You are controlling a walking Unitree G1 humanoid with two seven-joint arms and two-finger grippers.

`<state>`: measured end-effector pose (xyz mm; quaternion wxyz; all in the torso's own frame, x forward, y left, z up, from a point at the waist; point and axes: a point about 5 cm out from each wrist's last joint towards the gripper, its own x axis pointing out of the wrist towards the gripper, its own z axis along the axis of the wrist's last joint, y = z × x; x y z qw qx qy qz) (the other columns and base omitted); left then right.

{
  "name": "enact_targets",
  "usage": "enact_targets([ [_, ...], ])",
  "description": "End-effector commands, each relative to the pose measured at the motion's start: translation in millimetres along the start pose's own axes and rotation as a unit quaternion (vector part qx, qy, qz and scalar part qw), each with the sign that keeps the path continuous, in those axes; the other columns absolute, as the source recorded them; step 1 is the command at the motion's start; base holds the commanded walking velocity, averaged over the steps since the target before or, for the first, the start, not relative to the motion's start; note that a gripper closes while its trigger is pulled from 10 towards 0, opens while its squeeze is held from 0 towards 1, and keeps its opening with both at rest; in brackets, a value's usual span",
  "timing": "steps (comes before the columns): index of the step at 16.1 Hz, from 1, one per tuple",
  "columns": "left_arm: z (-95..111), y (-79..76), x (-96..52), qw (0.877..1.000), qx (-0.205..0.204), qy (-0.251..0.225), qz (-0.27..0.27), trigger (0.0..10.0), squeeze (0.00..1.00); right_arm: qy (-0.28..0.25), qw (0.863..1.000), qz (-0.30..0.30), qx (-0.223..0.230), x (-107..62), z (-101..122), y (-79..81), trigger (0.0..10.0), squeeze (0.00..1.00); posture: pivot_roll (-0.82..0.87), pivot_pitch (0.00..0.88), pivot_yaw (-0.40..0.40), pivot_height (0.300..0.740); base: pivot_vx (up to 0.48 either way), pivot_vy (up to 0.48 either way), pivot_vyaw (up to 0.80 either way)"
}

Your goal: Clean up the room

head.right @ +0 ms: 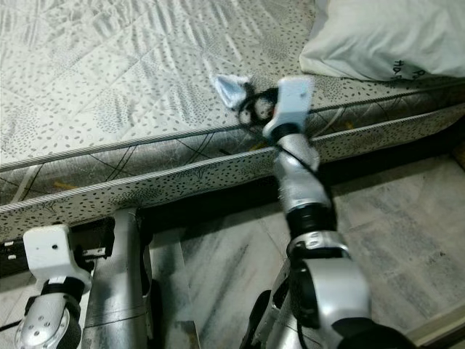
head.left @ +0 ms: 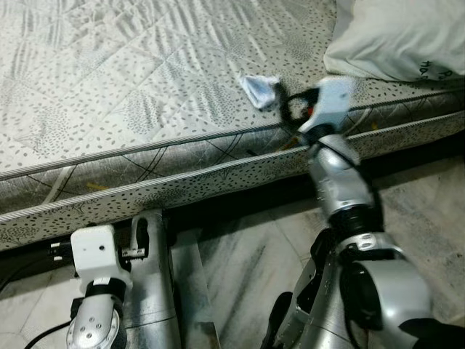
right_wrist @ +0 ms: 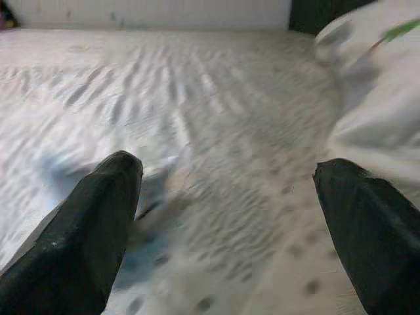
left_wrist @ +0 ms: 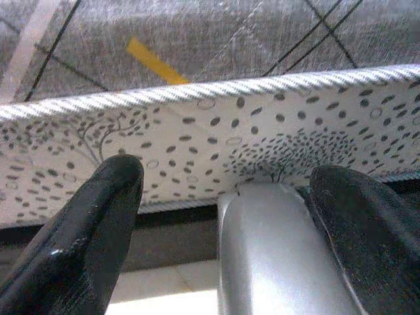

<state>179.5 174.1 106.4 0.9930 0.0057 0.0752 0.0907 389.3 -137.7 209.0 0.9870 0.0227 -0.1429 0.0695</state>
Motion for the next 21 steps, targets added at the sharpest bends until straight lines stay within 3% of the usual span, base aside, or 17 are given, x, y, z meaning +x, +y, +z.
enact_targets([
  [1,-5,1.1,-1.6,1.0,0.005,0.016,0.005,10.0,0.0,-0.019,1.0,-0.006,0.004,1.6,9,-4.3,10.0,0.0,0.19,0.218,-0.078,0.402,0.0,0.0,0.0],
  [4,-5,-0.8,0.7,1.0,0.005,0.014,0.003,10.0,0.0,-0.029,0.999,-0.006,0.017,8.0,16,1.3,10.0,0.0,0.19,0.213,-0.079,0.402,0.0,0.0,0.0],
  [6,-3,-1.3,-0.6,1.0,0.004,0.011,0.005,10.0,0.0,-0.032,0.999,0.011,0.043,16.3,18,24.2,10.0,0.0,0.21,0.221,-0.086,0.402,0.0,0.0,0.0],
  [9,-3,1.8,-7.4,1.0,0.003,0.014,0.014,10.0,0.0,-0.019,0.997,0.034,0.067,19.3,14,44.0,10.0,0.0,0.23,0.23,-0.095,0.402,0.0,0.0,0.0],
  [15,-5,4.2,-23.3,0.999,0.002,0.035,0.019,10.0,0.0,0.059,0.984,0.098,0.135,8.4,-17,107.2,10.0,0.0,0.26,0.276,-0.098,0.402,0.0,0.0,0.0],
  [18,-5,3.5,-23.1,0.999,0.003,0.037,0.017,10.0,0.0,0.078,0.984,0.095,0.131,2.7,-25,125.3,10.0,0.0,0.27,0.279,-0.095,0.402,0.0,0.0,0.0],
  [19,-4,3.7,-22.7,0.999,0.004,0.037,0.017,10.0,0.0,0.08,0.983,0.091,0.136,2.5,-25,127.5,9.3,0.0,0.27,0.279,-0.097,0.402,0.0,0.0,0.0],
  [20,-4,3.8,-22.6,0.999,0.004,0.037,0.018,10.0,0.0,0.08,0.983,0.09,0.135,2.6,-25,128.6,7.0,0.0,0.27,0.279,-0.097,0.402,0.0,0.0,0.0],
  [21,-4,4.2,-23.1,0.999,0.005,0.038,0.02,10.0,0.0,0.084,0.985,0.076,0.131,3.2,-26,128.9,0.0,0.0,0.27,0.274,-0.099,0.402,0.0,0.0,0.0],
])
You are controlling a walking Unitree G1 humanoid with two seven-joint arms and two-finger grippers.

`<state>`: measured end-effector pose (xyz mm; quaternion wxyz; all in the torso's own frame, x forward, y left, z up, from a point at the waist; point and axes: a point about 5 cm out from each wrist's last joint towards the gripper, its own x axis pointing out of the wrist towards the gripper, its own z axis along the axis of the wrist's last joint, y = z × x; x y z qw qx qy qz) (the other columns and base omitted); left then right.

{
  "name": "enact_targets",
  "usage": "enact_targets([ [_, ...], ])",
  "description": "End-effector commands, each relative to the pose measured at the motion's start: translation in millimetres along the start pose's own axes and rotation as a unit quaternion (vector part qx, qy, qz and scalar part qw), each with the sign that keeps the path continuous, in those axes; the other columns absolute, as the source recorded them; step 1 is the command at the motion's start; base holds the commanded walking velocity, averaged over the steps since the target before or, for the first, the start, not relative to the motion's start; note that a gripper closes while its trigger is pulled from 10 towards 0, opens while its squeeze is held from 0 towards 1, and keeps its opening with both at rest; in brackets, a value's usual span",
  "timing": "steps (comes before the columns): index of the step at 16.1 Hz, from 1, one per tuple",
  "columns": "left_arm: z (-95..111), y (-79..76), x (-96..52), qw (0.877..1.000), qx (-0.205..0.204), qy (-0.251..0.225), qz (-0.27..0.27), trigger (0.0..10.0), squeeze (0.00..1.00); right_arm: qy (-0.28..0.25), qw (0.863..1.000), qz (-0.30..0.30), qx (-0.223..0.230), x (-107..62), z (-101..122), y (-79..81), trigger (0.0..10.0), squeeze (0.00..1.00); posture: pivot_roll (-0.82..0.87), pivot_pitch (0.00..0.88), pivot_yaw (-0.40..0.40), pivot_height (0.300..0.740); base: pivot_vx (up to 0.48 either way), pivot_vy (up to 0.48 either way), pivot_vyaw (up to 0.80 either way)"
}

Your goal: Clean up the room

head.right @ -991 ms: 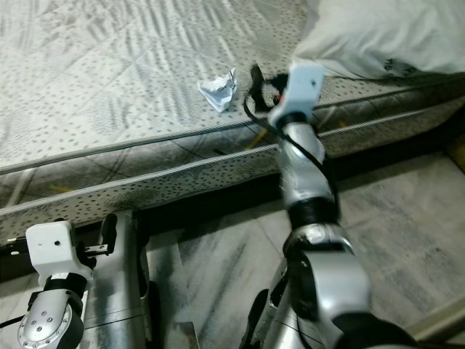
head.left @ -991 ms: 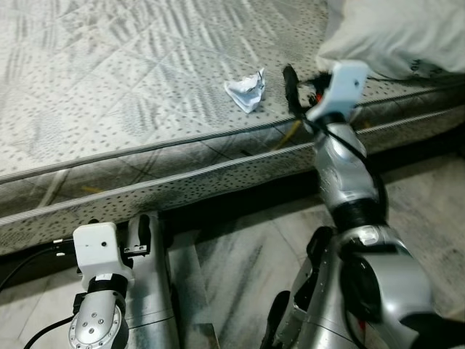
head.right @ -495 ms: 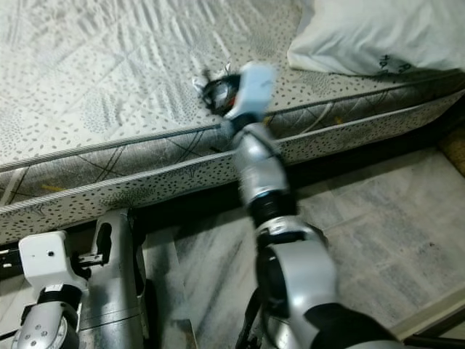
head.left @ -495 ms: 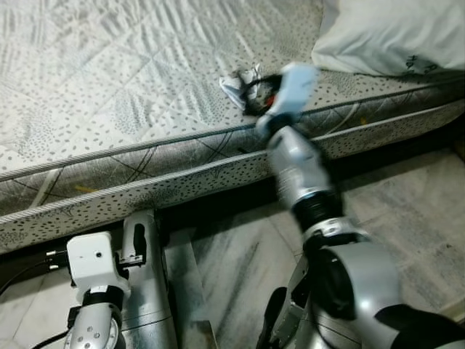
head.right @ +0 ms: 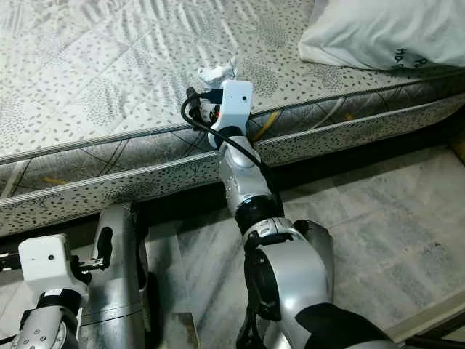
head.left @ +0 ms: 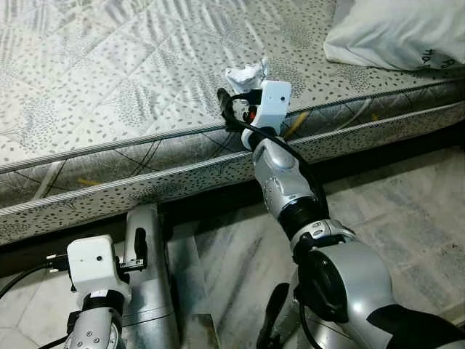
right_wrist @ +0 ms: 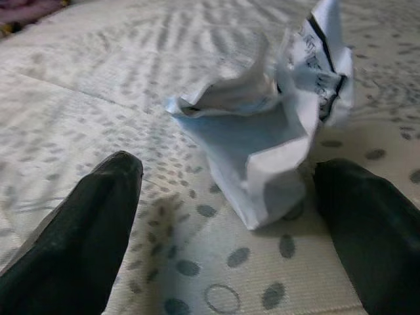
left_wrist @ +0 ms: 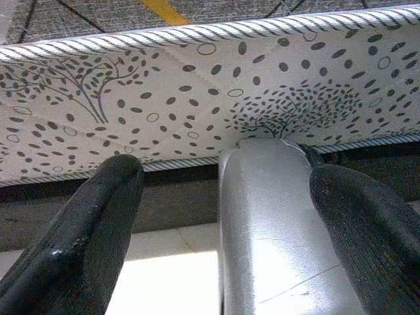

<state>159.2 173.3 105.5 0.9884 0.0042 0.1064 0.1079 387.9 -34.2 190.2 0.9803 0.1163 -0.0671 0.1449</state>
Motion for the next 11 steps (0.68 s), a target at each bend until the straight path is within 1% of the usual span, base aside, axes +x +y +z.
enact_targets([
  [1,-0.6,1.5,-3.3,1.0,0.005,0.006,0.003,10.0,0.0,0.016,0.999,0.01,0.028,0.3,-7.4,25.3,0.0,0.0,0.27,0.27,-0.099,0.402,0.0,0.0,0.0],
  [11,0.9,2.3,3.5,1.0,0.005,0.001,0.003,10.0,0.0,0.014,0.999,-0.01,0.034,0.5,-7.6,17.9,0.0,0.0,0.27,0.252,-0.091,0.402,0.0,0.0,0.0],
])
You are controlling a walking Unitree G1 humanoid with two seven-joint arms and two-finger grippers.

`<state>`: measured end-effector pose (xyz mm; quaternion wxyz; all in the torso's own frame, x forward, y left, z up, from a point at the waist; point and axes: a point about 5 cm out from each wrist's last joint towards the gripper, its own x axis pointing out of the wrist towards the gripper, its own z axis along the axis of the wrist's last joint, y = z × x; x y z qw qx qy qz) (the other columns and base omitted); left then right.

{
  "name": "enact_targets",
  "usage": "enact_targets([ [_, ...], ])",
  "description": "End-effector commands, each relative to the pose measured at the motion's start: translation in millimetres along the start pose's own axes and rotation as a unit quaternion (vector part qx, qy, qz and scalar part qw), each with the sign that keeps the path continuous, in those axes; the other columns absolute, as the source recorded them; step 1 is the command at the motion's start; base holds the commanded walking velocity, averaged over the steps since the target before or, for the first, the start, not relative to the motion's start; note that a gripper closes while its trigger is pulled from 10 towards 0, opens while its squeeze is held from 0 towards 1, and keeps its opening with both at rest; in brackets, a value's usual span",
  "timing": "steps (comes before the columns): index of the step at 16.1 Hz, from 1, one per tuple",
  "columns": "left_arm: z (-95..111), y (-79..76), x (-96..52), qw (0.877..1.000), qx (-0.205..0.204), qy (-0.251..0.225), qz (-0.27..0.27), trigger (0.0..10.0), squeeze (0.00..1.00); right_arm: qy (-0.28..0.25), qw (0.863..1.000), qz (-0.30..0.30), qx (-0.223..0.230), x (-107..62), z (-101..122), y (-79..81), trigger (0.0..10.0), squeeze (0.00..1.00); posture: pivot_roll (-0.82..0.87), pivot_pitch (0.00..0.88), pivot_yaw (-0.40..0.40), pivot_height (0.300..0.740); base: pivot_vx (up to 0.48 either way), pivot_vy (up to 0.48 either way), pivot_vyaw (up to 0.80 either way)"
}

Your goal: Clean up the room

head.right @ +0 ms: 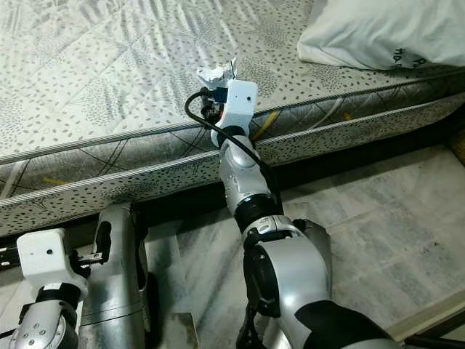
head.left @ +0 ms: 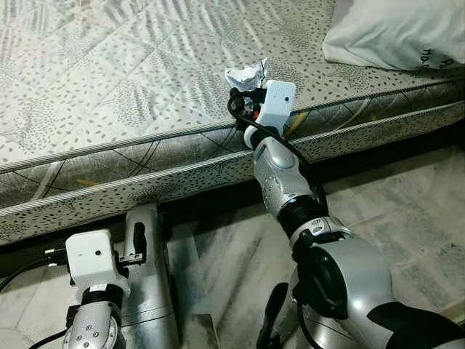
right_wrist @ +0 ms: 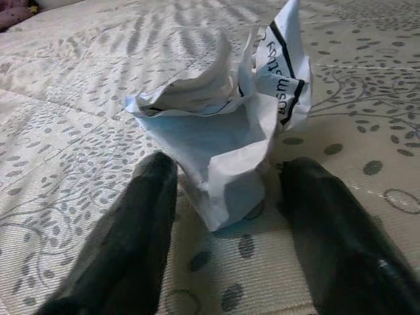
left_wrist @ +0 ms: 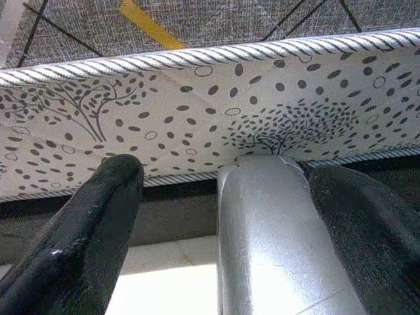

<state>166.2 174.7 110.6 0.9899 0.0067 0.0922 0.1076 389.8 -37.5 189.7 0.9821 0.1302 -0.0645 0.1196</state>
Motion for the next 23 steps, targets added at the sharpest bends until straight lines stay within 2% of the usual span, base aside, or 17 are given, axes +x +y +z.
enact_targets([
  [1,-5,2.2,-1.6,1.0,0.005,0.015,0.003,10.0,0.0,0.016,1.0,0.015,0.022,-1.2,-8,20.8,0.0,0.0,0.27,0.25,-0.09,0.402,0.0,0.0,0.0],
  [8,-6,1.0,4.1,1.0,0.009,0.012,-0.002,10.0,0.0,0.01,1.0,0.012,0.018,-0.7,-6,14.9,0.0,0.0,0.27,0.224,-0.083,0.402,0.0,0.0,0.0],
  [14,-2,0.1,18.5,1.0,0.006,-0.002,0.001,10.0,0.0,0.009,1.0,0.008,0.011,1.1,-3,9.3,0.0,0.0,0.27,0.159,-0.086,0.402,0.0,0.0,0.0],
  [20,4,-1.7,43.3,1.0,0.001,-0.027,0.003,10.0,0.0,-0.01,1.0,0.013,-0.009,7.6,12,1.6,0.0,0.0,0.25,0.064,-0.09,0.402,0.0,0.0,0.0],
  [21,7,-3.8,54.5,0.999,0.0,-0.037,0.002,10.0,0.0,-0.01,1.0,0.012,-0.019,8.7,15,-4.5,0.0,0.0,0.25,0.028,-0.089,0.402,0.0,0.0,0.0],
  [23,13,-2.9,66.3,0.999,-0.001,-0.051,0.005,10.0,0.0,-0.013,0.999,0.012,-0.036,8.3,17,-14.8,0.0,0.0,0.23,0.0,-0.082,0.402,0.0,0.0,0.0],
])
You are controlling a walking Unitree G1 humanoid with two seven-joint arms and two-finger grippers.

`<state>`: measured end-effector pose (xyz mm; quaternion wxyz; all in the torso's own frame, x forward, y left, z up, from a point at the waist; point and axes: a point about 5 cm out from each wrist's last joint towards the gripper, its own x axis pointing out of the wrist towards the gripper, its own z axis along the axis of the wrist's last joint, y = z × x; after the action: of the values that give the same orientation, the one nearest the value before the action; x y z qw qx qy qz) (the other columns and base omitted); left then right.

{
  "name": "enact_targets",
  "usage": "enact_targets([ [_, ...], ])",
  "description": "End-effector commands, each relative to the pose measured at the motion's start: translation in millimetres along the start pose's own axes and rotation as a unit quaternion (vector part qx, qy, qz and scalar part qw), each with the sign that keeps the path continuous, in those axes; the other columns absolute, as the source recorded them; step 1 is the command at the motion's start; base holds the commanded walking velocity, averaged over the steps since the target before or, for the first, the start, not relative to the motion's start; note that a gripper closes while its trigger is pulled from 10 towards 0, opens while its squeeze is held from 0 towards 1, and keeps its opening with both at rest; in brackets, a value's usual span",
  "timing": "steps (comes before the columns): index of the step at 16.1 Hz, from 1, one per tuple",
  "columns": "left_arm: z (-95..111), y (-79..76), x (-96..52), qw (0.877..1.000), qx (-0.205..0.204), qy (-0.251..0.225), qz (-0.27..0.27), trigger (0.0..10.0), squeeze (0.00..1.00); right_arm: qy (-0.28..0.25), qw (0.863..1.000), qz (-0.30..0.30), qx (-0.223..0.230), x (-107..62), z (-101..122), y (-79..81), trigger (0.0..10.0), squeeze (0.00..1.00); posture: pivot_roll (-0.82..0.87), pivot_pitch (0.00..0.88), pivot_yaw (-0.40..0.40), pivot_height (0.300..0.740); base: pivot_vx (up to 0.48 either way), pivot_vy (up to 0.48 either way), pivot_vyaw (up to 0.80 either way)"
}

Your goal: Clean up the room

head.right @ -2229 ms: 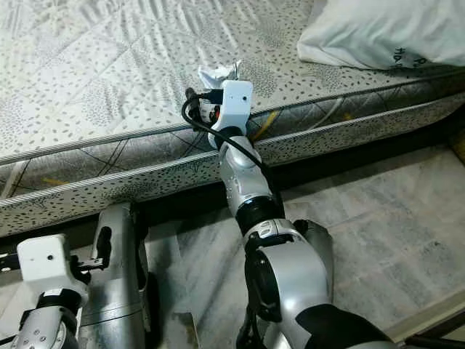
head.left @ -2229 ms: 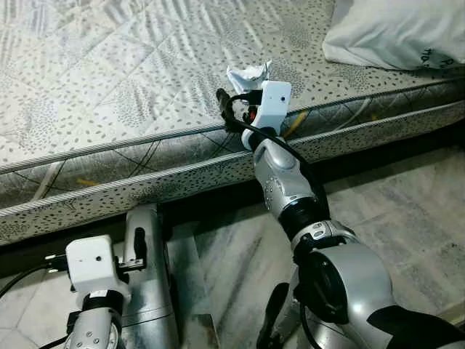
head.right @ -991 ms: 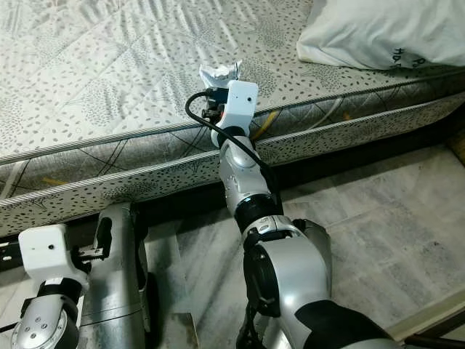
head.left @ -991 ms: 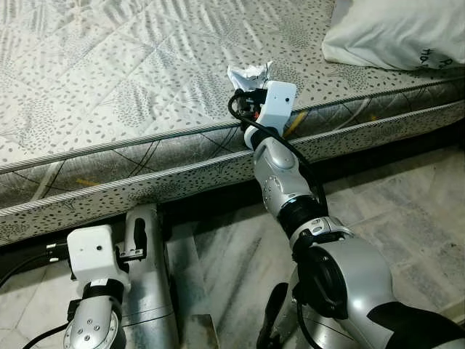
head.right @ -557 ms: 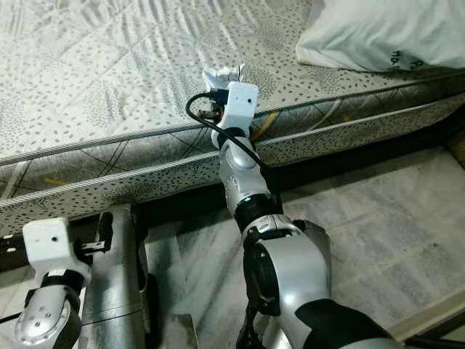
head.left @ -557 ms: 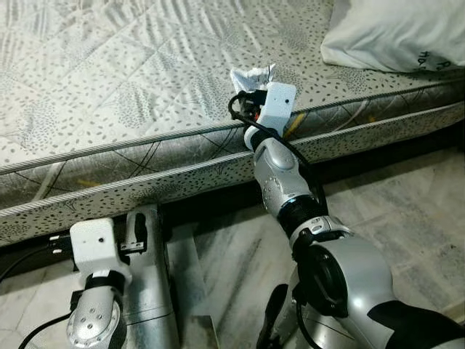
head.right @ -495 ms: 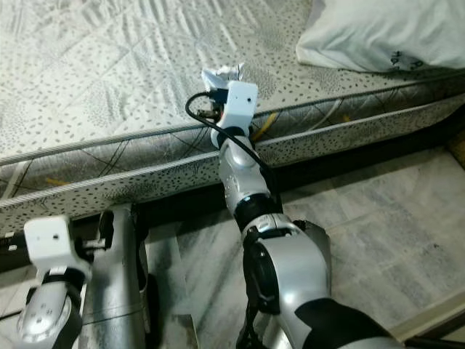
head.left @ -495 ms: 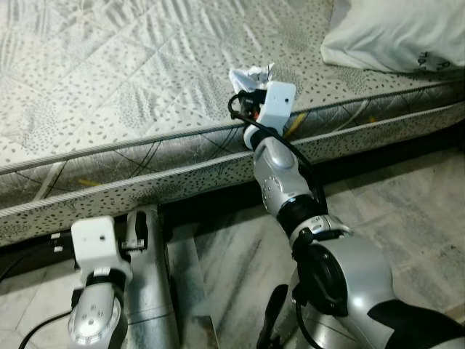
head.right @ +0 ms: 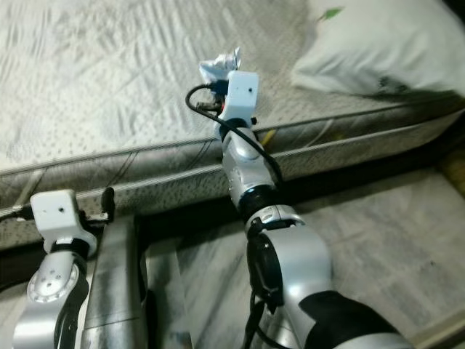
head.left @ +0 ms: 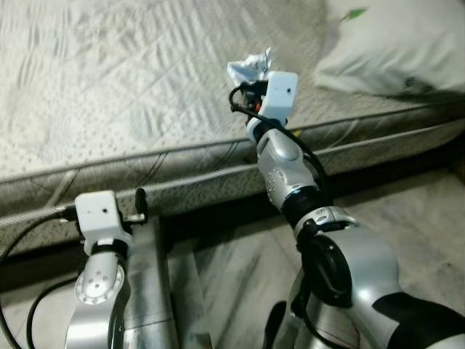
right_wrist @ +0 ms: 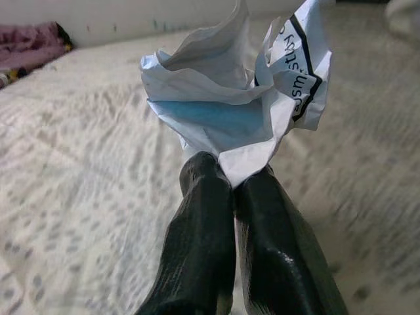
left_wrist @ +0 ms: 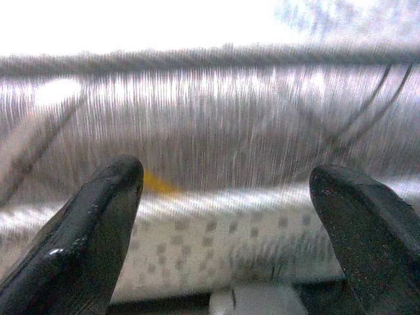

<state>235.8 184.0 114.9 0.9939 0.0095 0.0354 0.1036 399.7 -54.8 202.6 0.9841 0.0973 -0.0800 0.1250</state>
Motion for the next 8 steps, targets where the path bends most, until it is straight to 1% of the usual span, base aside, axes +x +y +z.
enact_targets([
  [1,0,4.4,13.8,1.0,0.003,-0.006,0.007,10.0,0.0,0.0,1.0,0.005,-0.027,-2.0,0,-12.0,0.0,0.0,0.19,0.0,-0.052,0.402,0.0,0.0,0.0],
  [2,2,3.7,24.2,1.0,0.004,-0.014,0.003,10.0,0.0,0.005,0.999,0.005,-0.043,-4.9,-3,-22.6,0.0,0.0,0.19,0.0,-0.047,0.402,0.0,0.0,0.0],
  [4,12,-5.8,38.5,0.999,0.005,-0.036,-0.017,10.0,0.0,0.015,0.997,0.002,-0.073,-13.3,-9,-45.5,0.0,0.0,0.17,0.0,-0.016,0.402,0.0,0.0,0.0],
  [5,15,-8.4,43.7,0.999,0.009,-0.043,-0.024,10.0,0.0,0.021,0.997,0.003,-0.078,-15.3,-11,-49.8,0.0,0.0,0.15,0.0,0.004,0.402,0.0,0.0,0.0],
  [6,21,-14.7,51.3,0.997,0.017,-0.057,-0.043,10.0,0.0,0.025,0.994,0.009,-0.102,-23.9,-18,-60.5,0.0,0.0,0.13,0.0,0.023,0.402,0.0,0.0,0.0],
  [7,26,-20.6,60.9,0.995,0.024,-0.072,-0.061,10.0,0.0,0.028,0.991,0.022,-0.126,-31.3,-23,-67.6,0.0,0.0,0.1,0.0,0.037,0.402,0.0,0.0,0.0],
  [8,31,-27.4,68.3,0.993,0.026,-0.086,-0.079,10.0,0.0,0.04,0.986,0.031,-0.156,-45.1,-34,-78.7,0.0,0.0,0.06,0.0,0.053,0.402,0.0,0.0,0.0],
])
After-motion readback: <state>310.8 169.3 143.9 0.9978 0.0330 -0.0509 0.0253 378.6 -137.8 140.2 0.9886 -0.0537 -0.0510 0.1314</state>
